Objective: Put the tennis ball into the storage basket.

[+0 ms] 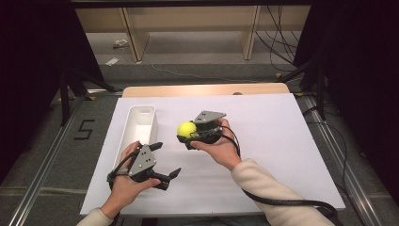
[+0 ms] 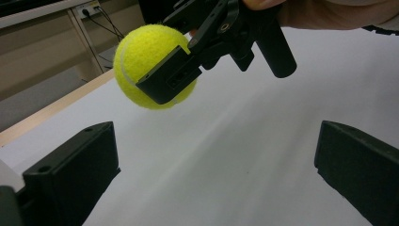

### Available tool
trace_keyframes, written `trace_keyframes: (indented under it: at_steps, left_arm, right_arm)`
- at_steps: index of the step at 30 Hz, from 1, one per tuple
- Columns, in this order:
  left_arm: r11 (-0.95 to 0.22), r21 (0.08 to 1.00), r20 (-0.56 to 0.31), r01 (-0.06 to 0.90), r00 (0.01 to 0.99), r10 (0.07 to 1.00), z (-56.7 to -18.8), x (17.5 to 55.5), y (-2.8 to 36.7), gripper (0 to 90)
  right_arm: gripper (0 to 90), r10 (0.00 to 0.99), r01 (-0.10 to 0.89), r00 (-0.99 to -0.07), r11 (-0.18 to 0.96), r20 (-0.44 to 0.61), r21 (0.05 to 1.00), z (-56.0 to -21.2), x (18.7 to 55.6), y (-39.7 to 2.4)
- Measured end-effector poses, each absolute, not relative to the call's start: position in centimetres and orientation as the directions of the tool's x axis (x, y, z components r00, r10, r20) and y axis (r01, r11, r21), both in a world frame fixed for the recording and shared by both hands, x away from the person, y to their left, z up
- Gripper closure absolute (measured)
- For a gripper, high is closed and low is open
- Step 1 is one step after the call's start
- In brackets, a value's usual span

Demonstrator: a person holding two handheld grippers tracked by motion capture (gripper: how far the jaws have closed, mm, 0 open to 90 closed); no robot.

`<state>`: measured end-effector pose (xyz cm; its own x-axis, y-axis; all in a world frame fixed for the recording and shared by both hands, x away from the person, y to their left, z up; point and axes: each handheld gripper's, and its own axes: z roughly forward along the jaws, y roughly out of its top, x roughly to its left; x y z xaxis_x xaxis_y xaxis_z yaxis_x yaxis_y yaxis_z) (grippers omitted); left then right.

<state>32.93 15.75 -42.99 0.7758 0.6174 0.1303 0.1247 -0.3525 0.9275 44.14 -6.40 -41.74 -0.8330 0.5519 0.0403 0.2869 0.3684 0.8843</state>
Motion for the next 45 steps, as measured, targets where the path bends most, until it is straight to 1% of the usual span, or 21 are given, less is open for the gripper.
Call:
trace_keyframes:
  at_steps: [41,42,45]
  left_arm:
    - [-0.352,0.928,0.128,0.126,0.776,0.617,-43.0,32.9,15.7,0.0]
    - [-0.343,0.928,0.108,0.143,0.78,0.617,-43.0,32.8,15.6,0.0]
    - [-0.342,0.928,0.106,0.146,0.778,0.619,-43.0,32.8,15.6,0.0]
  right_arm:
    - [26.8,0.529,0.268,-0.848,0.379,0.031,0.886,-41.0,44.0,-4.7]
    - [26.8,0.53,0.268,-0.847,0.379,0.03,0.886,-41.0,44.0,-4.7]
    - [26.8,0.53,0.265,-0.848,0.38,0.027,0.886,-40.9,44.0,-4.6]
